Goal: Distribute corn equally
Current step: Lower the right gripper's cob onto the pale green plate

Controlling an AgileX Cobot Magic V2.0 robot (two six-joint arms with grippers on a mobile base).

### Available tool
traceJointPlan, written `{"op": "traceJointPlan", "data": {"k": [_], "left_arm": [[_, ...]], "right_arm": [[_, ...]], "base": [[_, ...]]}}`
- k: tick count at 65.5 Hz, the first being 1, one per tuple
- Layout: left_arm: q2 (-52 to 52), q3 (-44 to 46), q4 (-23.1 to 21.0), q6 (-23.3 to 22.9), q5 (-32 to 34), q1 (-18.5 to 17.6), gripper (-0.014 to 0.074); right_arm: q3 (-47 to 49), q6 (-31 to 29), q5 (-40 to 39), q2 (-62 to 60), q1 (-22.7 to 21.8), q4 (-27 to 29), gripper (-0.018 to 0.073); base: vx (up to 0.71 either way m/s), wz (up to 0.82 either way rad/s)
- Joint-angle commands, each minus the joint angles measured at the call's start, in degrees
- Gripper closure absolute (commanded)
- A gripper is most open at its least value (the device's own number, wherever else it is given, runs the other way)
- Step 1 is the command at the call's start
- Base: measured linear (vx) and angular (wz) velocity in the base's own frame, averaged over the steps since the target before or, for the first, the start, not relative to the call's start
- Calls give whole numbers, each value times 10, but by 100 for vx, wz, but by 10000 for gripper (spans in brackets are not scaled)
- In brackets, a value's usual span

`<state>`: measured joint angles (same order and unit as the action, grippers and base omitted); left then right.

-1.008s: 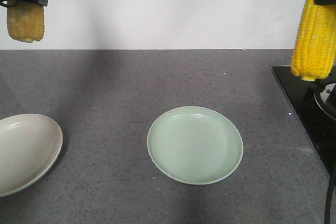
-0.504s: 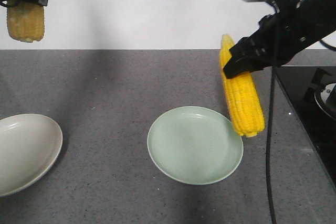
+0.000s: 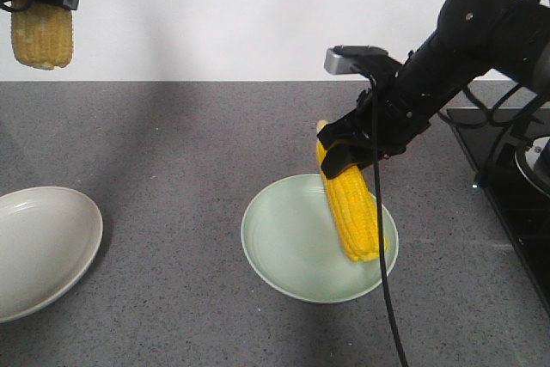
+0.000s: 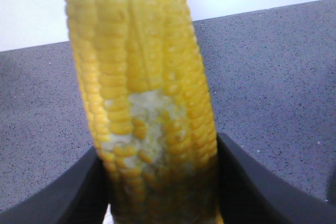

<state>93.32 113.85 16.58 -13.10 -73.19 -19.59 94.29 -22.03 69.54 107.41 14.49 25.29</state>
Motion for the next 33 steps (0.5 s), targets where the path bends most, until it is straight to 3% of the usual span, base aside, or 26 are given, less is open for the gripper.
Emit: {"op": "traceJointPlan", "data": {"k": [1,18,33], "left_arm": [[-24,13,11,-5,19,0,485],[-24,13,11,-5,19,0,485],[-24,13,11,-5,19,0,485]], "right_arm": [[18,0,-8,-16,1,25,382],[18,1,-1,0,1,32,341],[18,1,4,0,1,38,218]], "base": [[0,0],[0,0],[0,0]]}}
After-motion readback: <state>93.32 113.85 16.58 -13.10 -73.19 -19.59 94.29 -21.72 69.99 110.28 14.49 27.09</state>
